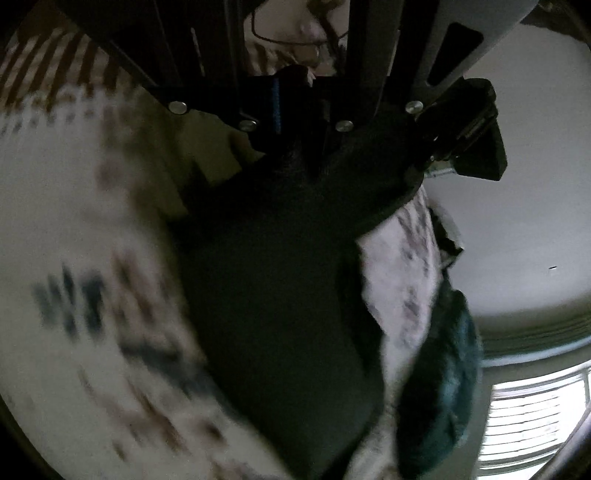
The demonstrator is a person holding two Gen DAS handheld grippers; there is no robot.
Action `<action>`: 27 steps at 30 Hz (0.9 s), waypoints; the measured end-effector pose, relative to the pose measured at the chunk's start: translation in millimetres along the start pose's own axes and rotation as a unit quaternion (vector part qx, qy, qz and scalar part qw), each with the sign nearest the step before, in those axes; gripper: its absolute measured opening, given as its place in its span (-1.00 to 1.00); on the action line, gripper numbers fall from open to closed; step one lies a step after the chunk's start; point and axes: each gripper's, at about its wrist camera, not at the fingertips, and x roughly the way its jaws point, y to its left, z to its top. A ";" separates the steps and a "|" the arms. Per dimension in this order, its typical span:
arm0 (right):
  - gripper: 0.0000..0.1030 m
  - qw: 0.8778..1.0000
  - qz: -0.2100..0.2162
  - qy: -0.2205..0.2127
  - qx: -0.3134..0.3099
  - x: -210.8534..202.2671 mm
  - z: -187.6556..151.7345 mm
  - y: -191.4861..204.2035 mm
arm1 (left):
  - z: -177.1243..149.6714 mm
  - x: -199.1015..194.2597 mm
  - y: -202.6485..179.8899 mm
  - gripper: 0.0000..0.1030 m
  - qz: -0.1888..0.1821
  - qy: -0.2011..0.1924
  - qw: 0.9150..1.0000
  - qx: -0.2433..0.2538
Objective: Fold small clothes
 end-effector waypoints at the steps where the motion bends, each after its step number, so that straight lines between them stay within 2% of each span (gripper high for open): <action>1: -0.79 1.000 0.006 -0.012 -0.007 -8.1 12.6 8.9 | 13.8 3.5 -6.5 -0.84 -0.010 -0.008 1.000 0.003; 2: -0.79 1.000 0.012 -0.026 -0.014 -17.3 28.5 17.2 | 36.8 7.8 -15.1 -0.84 -0.022 -0.018 1.000 0.008; 6: -0.79 0.995 0.011 -0.083 -0.048 -38.3 106.7 49.0 | 109.4 27.1 -35.6 -0.84 -0.024 -0.051 0.998 0.041; 11: -0.79 0.987 -0.005 -0.146 -0.066 -20.3 219.6 90.5 | 210.5 73.4 -29.4 -0.84 -0.026 -0.068 0.996 0.045; 13: -0.79 0.985 -0.015 -0.160 -0.065 -4.3 263.8 103.9 | 243.0 90.6 -18.9 -0.84 -0.034 -0.066 0.997 0.037; 15: -0.79 0.984 -0.021 -0.166 -0.058 10.5 303.2 110.3 | 273.3 109.1 -9.6 -0.84 -0.024 -0.057 0.997 0.037; 18: -0.79 0.985 -0.035 -0.162 -0.040 32.8 358.6 110.8 | 315.7 142.8 2.0 -0.78 -0.009 -0.017 0.999 0.037; 19: -0.78 0.986 -0.040 -0.159 -0.030 40.7 376.7 109.0 | 327.5 151.4 6.4 -0.61 -0.005 -0.007 1.000 0.028; 20: -0.69 0.987 -0.041 -0.152 -0.020 48.7 393.3 106.3 | 334.4 155.7 10.1 -0.13 -0.012 -0.005 1.000 0.020; 22: -0.67 0.988 -0.045 -0.149 -0.002 57.0 417.4 100.5 | 346.5 152.5 21.1 0.43 -0.040 -0.023 0.999 -0.006; 23: -0.58 0.987 -0.032 -0.159 -0.002 56.2 425.6 98.7 | 352.2 147.3 28.6 0.44 -0.064 -0.041 0.997 -0.026; 24: -0.24 0.984 -0.021 -0.174 -0.007 51.3 430.7 98.1 | 352.6 142.7 31.9 0.44 -0.069 -0.049 0.996 -0.034; 26: 0.06 0.980 -0.026 -0.194 -0.020 41.5 434.4 98.4 | 354.7 140.5 35.0 0.45 -0.063 -0.059 0.996 -0.029; 27: 0.08 0.978 -0.041 -0.200 -0.034 36.1 433.5 98.6 | 353.0 141.8 32.1 0.45 -0.045 -0.057 0.997 -0.010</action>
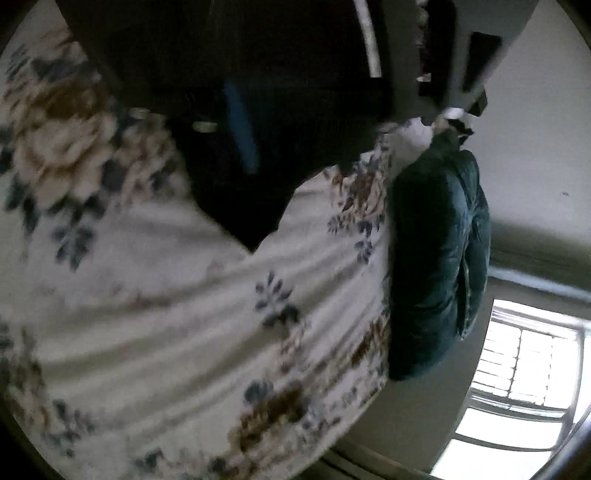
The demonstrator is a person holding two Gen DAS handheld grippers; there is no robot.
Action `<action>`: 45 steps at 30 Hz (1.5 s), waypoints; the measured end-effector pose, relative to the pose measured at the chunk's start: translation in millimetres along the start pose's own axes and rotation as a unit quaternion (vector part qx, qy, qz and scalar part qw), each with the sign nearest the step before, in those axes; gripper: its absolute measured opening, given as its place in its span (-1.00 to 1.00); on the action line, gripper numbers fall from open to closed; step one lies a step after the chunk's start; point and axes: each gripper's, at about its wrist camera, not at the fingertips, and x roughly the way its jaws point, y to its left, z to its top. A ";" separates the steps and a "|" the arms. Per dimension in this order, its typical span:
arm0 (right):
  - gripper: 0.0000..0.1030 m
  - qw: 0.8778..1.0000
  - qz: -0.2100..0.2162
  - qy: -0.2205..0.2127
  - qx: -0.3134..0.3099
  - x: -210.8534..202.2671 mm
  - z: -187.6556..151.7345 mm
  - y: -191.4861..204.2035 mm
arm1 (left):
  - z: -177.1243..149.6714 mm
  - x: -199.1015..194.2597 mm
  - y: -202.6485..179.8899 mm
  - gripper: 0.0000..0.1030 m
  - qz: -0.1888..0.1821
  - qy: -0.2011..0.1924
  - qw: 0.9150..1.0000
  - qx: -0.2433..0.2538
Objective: Fold small clothes
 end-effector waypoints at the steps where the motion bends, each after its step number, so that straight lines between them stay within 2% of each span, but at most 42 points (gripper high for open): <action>1: 0.08 1.000 -0.012 0.001 -0.012 -1.8 -0.4 -0.8 | -1.0 3.9 -3.9 0.45 0.024 0.006 0.999 0.024; 4: 0.08 0.996 -0.069 0.030 -0.050 9.4 -6.7 -9.7 | -7.7 29.8 -14.2 0.45 0.095 0.042 0.990 0.098; 6: 0.08 0.992 -0.093 0.057 -0.062 25.8 -12.3 -18.2 | -11.8 43.9 -17.8 0.38 0.116 0.055 0.983 0.128; 7: 0.08 0.991 -0.096 0.066 -0.066 32.3 -16.2 -20.9 | -11.8 46.2 -19.0 0.05 0.121 0.048 0.982 0.139; 8: 0.08 0.990 -0.099 0.077 -0.070 41.9 -19.1 -23.7 | -10.8 47.5 -19.8 -0.74 0.120 0.043 0.981 0.145; 9: -0.02 0.989 -0.099 0.082 -0.072 47.3 -20.1 -24.6 | -9.3 46.8 -18.3 -0.82 0.132 0.041 0.981 0.139; 10: -0.21 0.989 -0.098 0.085 -0.076 53.6 -21.3 -24.6 | -6.7 45.6 -15.9 -0.82 0.130 0.039 0.982 0.131; 11: -0.72 0.988 -0.096 0.086 -0.080 57.8 -22.4 -23.6 | -3.2 43.2 -11.7 -0.82 0.120 0.037 0.985 0.117; 12: -0.86 0.988 -0.096 0.085 -0.085 61.9 -22.2 -21.5 | -2.0 42.1 -8.7 -0.82 0.121 0.035 0.985 0.114; 17: -0.87 0.992 -0.093 0.019 -0.085 43.6 -14.7 -12.5 | 13.6 35.8 0.5 -0.86 0.144 0.021 0.984 0.106; 19: -0.87 0.989 -0.113 0.030 -0.090 51.1 -14.5 -13.3 | 20.8 40.0 6.0 -0.86 0.147 0.026 0.984 0.093; 21: -0.84 0.985 -0.130 0.066 -0.095 65.7 -15.3 -16.1 | 19.2 37.1 2.2 -0.75 0.141 0.039 0.985 0.090; 22: -0.83 0.983 -0.135 0.078 -0.095 68.5 -14.5 -16.3 | 15.6 33.4 -2.4 -0.39 0.143 0.040 0.984 0.096; 23: -0.70 0.983 -0.133 0.088 -0.092 67.9 -12.8 -16.2 | 8.0 24.2 -8.2 0.29 0.134 0.040 0.985 0.100; 24: -0.44 0.983 -0.128 0.101 -0.088 66.2 -11.3 -16.0 | 1.7 16.0 -11.5 0.56 0.127 0.036 0.986 0.098; 25: -0.27 0.983 -0.118 0.111 -0.086 63.4 -10.8 -15.3 | -8.7 2.6 -15.5 0.64 0.112 0.023 0.989 0.094; 26: 0.05 0.983 -0.107 0.120 -0.086 59.2 -10.8 -14.7 | -20.0 -8.8 -18.5 0.64 0.099 0.016 0.991 0.087; 27: 0.20 0.983 -0.096 0.130 -0.086 53.0 -11.4 -14.7 | -29.9 -18.7 -19.9 0.64 0.096 0.010 0.992 0.080; 30: 0.44 0.981 -0.072 0.160 -0.084 37.8 -16.0 -18.1 | -75.8 -56.8 -19.7 0.64 0.076 -0.021 0.996 0.046; 33: 0.59 0.977 -0.050 0.194 -0.081 28.7 -23.9 -27.4 | -135.5 -88.9 -8.5 0.64 0.081 -0.041 0.996 -0.006; 36: 0.60 0.969 -0.047 0.226 -0.094 29.3 -30.3 -38.7 | -194.9 -100.0 10.7 0.65 0.074 -0.054 0.993 -0.080; 38: 0.60 0.965 -0.045 0.241 -0.097 36.5 -30.6 -47.6 | -226.5 -85.5 27.8 0.65 0.041 -0.047 0.987 -0.145; 41: 0.60 0.959 -0.017 0.266 -0.094 58.4 -26.3 -56.3 | -245.6 -45.0 46.9 0.65 0.009 -0.026 0.978 -0.205; 44: 0.60 0.957 0.006 0.277 -0.089 84.2 -21.1 -61.9 | -238.1 -3.3 53.8 0.66 0.014 -0.026 0.975 -0.218; 45: 0.60 0.956 0.018 0.282 -0.080 92.8 -20.4 -63.0 | -231.1 4.1 53.9 0.68 0.028 -0.036 0.975 -0.218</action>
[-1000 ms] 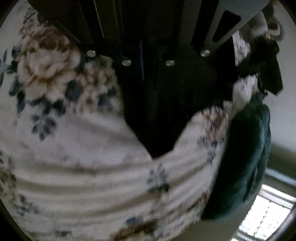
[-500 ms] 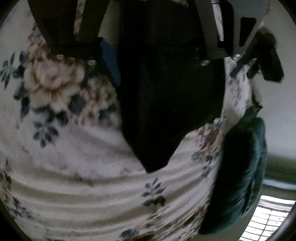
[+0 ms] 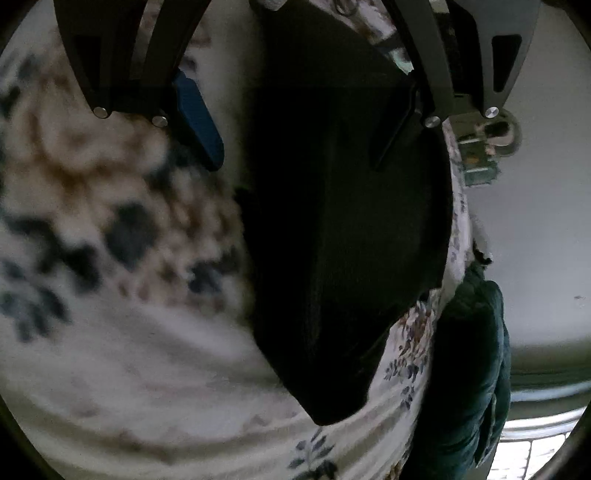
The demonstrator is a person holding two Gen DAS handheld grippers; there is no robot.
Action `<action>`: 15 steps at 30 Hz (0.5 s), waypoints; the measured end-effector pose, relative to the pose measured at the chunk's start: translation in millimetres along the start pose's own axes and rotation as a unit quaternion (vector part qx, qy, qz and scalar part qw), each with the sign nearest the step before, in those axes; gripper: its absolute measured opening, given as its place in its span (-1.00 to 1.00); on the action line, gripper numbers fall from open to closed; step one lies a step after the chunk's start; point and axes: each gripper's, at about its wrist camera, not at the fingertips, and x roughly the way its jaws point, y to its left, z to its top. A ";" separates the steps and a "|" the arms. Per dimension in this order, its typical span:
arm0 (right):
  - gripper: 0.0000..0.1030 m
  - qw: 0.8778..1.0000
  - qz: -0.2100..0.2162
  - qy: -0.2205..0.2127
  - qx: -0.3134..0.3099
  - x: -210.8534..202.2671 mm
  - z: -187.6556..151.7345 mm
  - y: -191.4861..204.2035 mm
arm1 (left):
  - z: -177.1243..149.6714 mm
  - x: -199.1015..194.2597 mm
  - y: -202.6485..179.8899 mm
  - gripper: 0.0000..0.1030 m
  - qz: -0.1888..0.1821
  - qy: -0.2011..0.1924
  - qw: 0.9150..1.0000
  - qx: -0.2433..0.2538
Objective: Fold small clothes
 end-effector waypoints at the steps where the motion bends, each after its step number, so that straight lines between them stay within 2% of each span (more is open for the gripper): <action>1: 0.60 1.000 0.013 0.004 0.004 6.1 3.7 -0.3 | 3.6 3.0 -3.0 0.72 0.007 -0.009 1.000 -0.010; 3: 0.64 0.999 0.050 0.017 0.010 22.5 9.1 3.2 | 9.2 1.7 -13.4 0.74 0.013 -0.040 0.999 -0.028; 6: 0.65 0.998 0.052 0.021 0.015 43.3 14.0 8.2 | 14.7 -6.8 -28.9 0.66 0.019 -0.083 0.996 -0.021; 8: 0.64 0.998 0.059 0.014 0.027 47.5 13.7 7.8 | 21.4 -13.6 -33.6 -0.12 0.027 -0.104 0.994 -0.019; 9: 0.59 0.998 0.063 0.010 0.030 47.0 13.0 7.3 | 25.9 -16.0 -33.6 -0.23 0.021 -0.106 0.994 -0.019; 11: -0.17 0.998 0.046 -0.003 0.036 44.8 7.0 5.0 | 30.7 -20.2 -35.1 -0.39 0.017 -0.105 0.994 -0.004; 12: -0.37 0.998 0.043 -0.009 0.038 41.5 2.0 3.9 | 34.5 -22.9 -38.5 -0.41 0.012 -0.098 0.995 0.008; 15: -0.52 0.996 0.059 -0.043 0.049 21.5 -19.6 5.1 | 39.0 -25.9 -50.5 -0.43 0.017 -0.075 0.996 0.041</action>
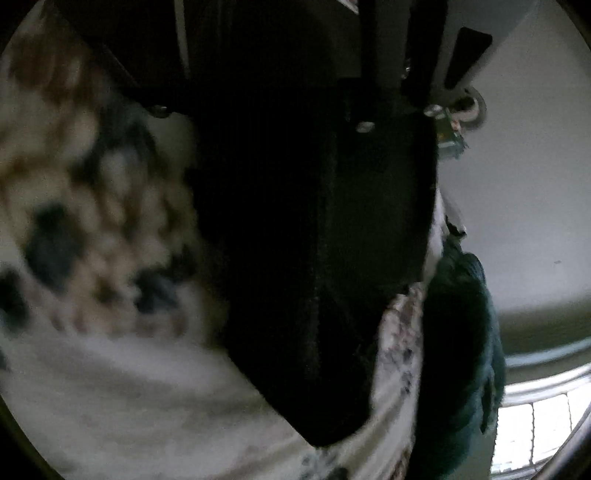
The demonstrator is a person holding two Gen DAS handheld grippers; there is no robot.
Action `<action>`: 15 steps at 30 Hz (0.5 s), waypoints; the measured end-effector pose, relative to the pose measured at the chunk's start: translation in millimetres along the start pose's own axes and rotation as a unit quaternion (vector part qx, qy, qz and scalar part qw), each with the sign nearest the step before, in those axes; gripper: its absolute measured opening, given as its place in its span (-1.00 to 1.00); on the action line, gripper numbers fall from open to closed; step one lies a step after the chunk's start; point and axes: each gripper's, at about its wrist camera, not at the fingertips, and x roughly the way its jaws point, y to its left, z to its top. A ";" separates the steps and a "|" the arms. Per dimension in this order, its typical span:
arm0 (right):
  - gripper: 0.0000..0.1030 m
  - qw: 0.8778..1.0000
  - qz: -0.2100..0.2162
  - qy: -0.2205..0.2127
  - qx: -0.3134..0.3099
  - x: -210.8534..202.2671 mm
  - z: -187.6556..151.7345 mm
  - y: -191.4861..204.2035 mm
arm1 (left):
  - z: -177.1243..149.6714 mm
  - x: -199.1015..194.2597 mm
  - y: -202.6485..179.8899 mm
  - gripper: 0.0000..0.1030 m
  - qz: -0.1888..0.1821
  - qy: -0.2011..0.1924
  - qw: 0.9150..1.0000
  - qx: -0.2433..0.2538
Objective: Fold small clothes
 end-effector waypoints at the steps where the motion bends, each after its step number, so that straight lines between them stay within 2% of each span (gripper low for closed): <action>1: -0.53 1.000 0.000 -0.009 0.002 -5.0 -7.5 2.9 | 4.0 -2.9 -6.1 -0.44 0.000 0.011 1.000 0.011; 4: -0.55 0.999 0.011 -0.036 0.033 -22.6 -42.9 8.6 | 15.1 -17.6 -15.1 -0.44 0.003 0.037 0.998 0.046; 8: -0.55 0.993 0.017 -0.071 0.092 -51.9 -129.5 11.6 | 32.6 -34.0 -25.3 -0.45 0.003 0.093 0.991 0.098; 9: -0.56 0.991 0.011 -0.081 0.106 -60.3 -159.6 12.9 | 33.8 -37.1 -26.7 -0.46 -0.004 0.115 0.987 0.112; 12: -0.56 0.986 -0.027 -0.112 0.122 -78.0 -242.9 19.3 | 16.3 -36.2 -19.0 -0.45 0.015 0.182 0.972 0.150; 15: -0.54 0.979 -0.054 -0.109 0.163 -70.8 -318.4 12.4 | -7.2 -24.5 1.5 -0.26 0.065 0.224 0.953 0.193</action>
